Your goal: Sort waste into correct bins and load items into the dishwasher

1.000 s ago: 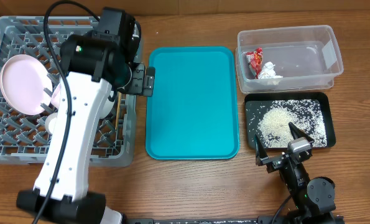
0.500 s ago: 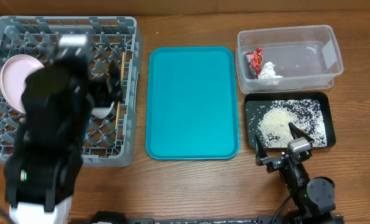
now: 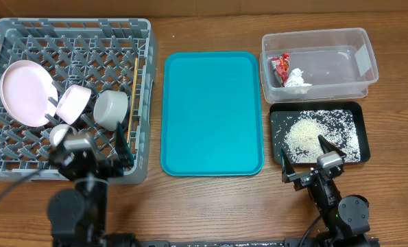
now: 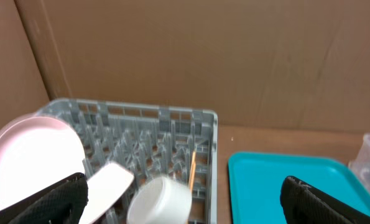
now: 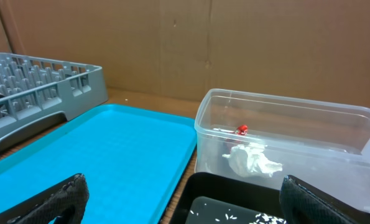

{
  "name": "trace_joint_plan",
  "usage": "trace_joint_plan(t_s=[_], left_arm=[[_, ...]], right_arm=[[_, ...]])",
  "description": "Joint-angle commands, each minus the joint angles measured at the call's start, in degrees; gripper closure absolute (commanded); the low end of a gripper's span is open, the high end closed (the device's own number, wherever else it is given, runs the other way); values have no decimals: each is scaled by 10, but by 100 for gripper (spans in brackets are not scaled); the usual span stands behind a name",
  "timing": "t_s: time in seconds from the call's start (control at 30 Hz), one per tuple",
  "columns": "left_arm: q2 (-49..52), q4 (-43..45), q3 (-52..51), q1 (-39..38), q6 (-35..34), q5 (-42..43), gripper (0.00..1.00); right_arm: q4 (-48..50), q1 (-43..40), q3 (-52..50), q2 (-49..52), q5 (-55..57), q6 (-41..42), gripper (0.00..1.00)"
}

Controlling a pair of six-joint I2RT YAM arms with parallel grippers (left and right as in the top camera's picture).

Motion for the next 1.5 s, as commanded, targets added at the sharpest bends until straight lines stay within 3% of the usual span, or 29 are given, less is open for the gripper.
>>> trace_joint_plan(t_s=[0.0, 0.2, 0.47, 1.47], left_arm=[[-82, 44, -100, 5, -10, 8, 0], [-189, 116, -242, 6, -23, 11, 0], [-196, 179, -331, 5, -26, 35, 0], [-194, 146, -330, 6, -26, 36, 0]], right_arm=[[4, 2, -6, -4, 6, 0, 0], [4, 2, -6, -4, 6, 0, 0], [4, 2, -6, -4, 6, 0, 0], [4, 2, -6, -4, 6, 0, 0]])
